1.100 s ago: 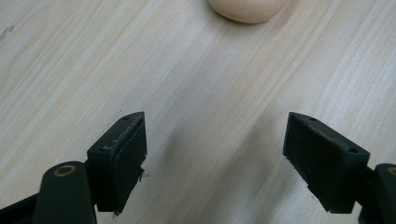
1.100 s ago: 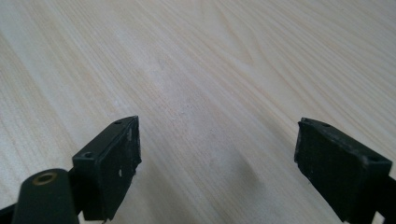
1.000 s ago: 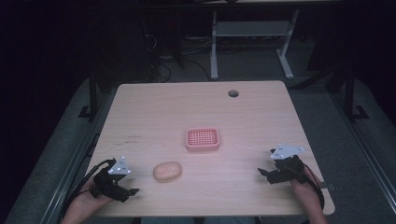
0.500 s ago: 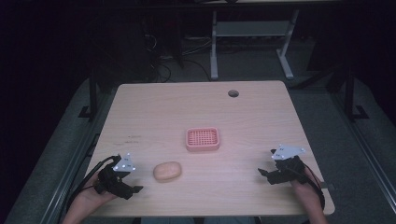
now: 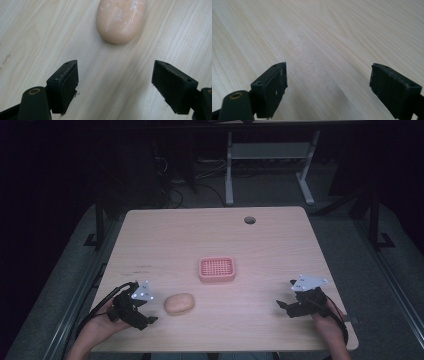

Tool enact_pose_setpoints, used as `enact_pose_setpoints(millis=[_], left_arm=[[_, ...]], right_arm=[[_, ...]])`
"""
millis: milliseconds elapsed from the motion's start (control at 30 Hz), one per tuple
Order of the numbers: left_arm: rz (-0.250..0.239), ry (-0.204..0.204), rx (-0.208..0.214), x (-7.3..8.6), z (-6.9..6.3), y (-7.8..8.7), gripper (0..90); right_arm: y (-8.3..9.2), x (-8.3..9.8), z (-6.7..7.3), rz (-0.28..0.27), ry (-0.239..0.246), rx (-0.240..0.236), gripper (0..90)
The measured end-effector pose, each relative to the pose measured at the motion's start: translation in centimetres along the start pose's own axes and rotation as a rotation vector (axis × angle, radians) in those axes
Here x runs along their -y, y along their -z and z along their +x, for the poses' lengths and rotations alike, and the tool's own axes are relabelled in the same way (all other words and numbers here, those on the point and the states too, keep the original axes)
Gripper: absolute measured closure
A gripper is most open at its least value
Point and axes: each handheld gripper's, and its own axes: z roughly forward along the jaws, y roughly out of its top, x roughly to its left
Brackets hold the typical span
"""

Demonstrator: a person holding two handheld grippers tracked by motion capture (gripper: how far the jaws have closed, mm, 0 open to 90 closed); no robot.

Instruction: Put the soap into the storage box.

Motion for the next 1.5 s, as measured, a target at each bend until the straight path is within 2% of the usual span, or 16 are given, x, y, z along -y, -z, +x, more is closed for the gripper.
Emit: enact_pose_setpoints(millis=[233,633,1500], left_arm=[[0.008,-0.032,0.009,-1.4,0.1,-0.5,21.1],[0.033,-0.052,0.034,-2.9,0.3,-1.4,21.1],[0.055,-0.104,0.069,-5.7,0.5,-2.8,21.1]], right_arm=[[0.1,0.1,-0.1,-0.006,-0.001,0.001,14.0],[0.2,0.1,-0.2,-0.011,0.0,0.001,14.0],[0.3,0.1,-0.2,-0.013,-0.002,-0.003,14.0]])
